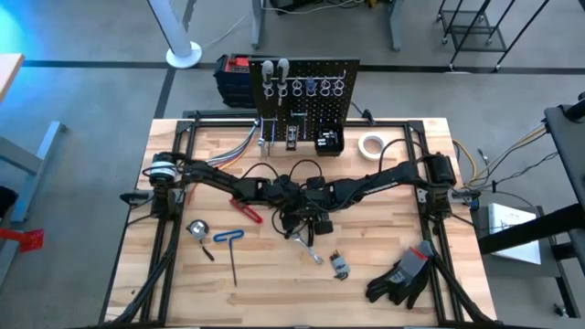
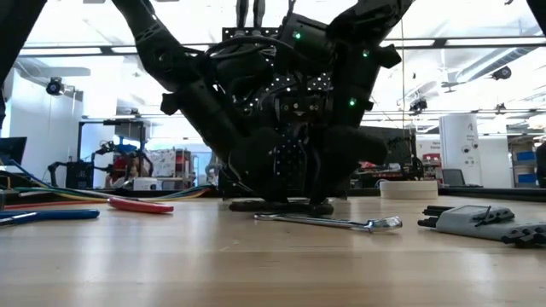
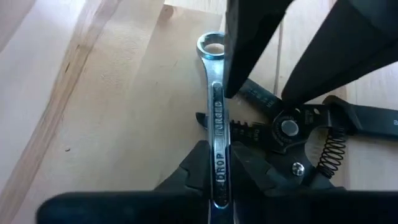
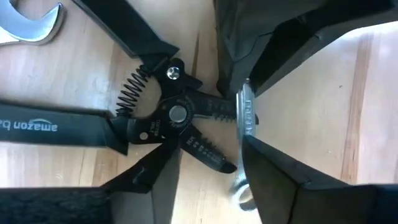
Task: Hang tools onto peg board
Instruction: Hang the wrench on the peg board
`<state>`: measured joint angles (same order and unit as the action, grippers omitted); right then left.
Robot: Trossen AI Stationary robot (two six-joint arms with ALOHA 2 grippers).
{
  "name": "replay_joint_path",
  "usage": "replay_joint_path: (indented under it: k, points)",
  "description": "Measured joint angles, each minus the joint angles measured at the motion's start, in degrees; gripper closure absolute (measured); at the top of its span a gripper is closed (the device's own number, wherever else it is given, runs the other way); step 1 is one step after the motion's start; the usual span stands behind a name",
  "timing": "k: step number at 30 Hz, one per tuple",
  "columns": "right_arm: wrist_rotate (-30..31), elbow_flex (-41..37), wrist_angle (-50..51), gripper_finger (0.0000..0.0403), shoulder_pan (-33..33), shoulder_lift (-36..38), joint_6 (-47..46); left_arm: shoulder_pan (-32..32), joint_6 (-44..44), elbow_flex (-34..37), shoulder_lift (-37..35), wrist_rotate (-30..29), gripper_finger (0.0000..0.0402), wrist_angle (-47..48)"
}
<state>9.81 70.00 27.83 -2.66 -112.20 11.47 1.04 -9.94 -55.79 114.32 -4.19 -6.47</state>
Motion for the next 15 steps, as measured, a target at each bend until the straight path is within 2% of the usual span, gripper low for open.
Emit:
replay_joint_path:
  k: [9, 12, 15]
  points:
    - [-0.2, -0.1, 0.2, 0.0333, 0.1, -0.1, -2.7, 0.0, 0.2, 0.2, -0.4, 1.3, 0.0377, 0.1]
    - [0.3, -0.2, 0.5, 0.0352, -1.0, 1.0, -7.8, 0.0, 0.0, 0.3, -1.3, 1.6, 0.0377, 0.3]
    - [1.1, -0.2, 0.1, 0.0359, -2.6, 4.2, -17.8, -0.3, 0.8, 0.9, -3.1, 1.2, 0.0377, 0.2]
